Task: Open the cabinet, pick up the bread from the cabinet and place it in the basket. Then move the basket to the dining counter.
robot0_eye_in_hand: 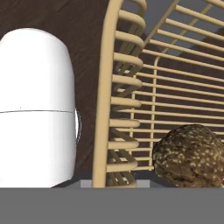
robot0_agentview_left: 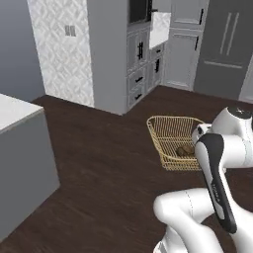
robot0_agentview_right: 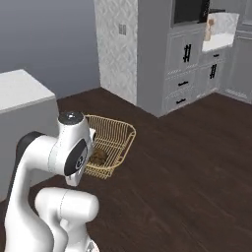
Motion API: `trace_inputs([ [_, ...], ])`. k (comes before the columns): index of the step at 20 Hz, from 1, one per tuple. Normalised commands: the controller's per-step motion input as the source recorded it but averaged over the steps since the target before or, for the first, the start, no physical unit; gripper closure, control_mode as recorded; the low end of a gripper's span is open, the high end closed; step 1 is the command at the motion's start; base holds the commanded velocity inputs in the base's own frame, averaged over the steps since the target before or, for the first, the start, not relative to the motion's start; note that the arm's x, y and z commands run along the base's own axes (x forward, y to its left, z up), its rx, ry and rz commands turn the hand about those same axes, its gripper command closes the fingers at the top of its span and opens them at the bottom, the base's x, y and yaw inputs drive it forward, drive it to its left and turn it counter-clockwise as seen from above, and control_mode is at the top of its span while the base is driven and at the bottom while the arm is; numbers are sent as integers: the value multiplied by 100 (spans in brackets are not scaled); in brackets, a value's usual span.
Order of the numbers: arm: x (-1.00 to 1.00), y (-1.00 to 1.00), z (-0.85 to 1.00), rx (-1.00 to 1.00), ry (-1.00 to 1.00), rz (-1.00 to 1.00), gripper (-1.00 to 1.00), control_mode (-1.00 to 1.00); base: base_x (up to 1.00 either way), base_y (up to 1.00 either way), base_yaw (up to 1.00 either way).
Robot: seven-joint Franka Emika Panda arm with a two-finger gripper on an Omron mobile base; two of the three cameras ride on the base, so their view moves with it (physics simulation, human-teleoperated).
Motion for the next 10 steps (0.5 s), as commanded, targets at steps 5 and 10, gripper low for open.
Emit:
trace_inputs([
  [5, 0, 0, 0, 0, 0, 0, 100, 100, 6, 0, 100],
  [10, 0, 0, 0, 0, 0, 0, 100, 100, 96, -6, 74],
])
